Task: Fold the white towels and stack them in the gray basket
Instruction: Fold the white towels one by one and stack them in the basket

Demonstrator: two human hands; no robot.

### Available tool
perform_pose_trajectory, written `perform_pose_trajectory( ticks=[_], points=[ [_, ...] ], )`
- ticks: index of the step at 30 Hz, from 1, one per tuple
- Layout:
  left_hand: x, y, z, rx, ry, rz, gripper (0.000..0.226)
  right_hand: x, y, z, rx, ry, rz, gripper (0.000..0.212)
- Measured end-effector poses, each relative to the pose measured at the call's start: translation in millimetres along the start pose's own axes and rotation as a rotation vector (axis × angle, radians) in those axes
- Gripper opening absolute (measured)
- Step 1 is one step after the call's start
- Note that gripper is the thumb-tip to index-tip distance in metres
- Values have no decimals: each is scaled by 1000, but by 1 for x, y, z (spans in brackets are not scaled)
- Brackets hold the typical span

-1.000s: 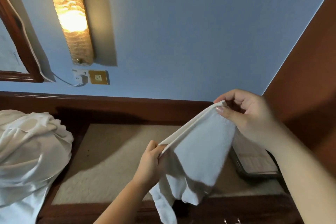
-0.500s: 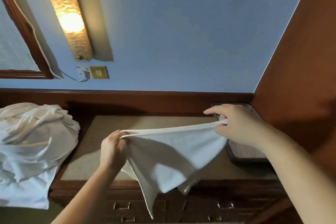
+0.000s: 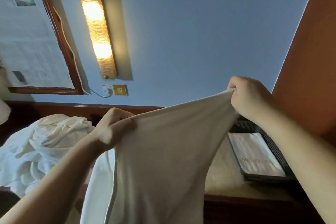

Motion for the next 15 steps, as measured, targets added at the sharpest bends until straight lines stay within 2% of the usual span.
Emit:
perform_pose_trajectory(
  ticks=[2,5,8,12,13,15],
  points=[
    [6,3,-10,-10,51,26,57,8,0,-4,76,88,-61,35],
    [44,-6,-30,60,171,103,50,25,-21,-24,260,232,-235,26],
    [99,-33,-60,110,247,317,23,38,-56,-68,507,191,-236,29],
    [163,-68,-113,139,244,474,8,59,-84,-130,757,68,-153,34],
    [177,-74,-126,143,249,481,10,64,-87,-143,812,51,-137,33],
    [205,-88,-148,123,236,519,32,78,-92,-165,888,67,-122,27]
  ],
)
Point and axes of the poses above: each hand's wrist, its own z-axis towards the middle knuckle, its own y-axis out of the back of the hand, x = y × z, the point moved 1 cm from there along z, towards the middle knuckle, and after that the axes turned 12 degrees about y, right-handed, at the moved point
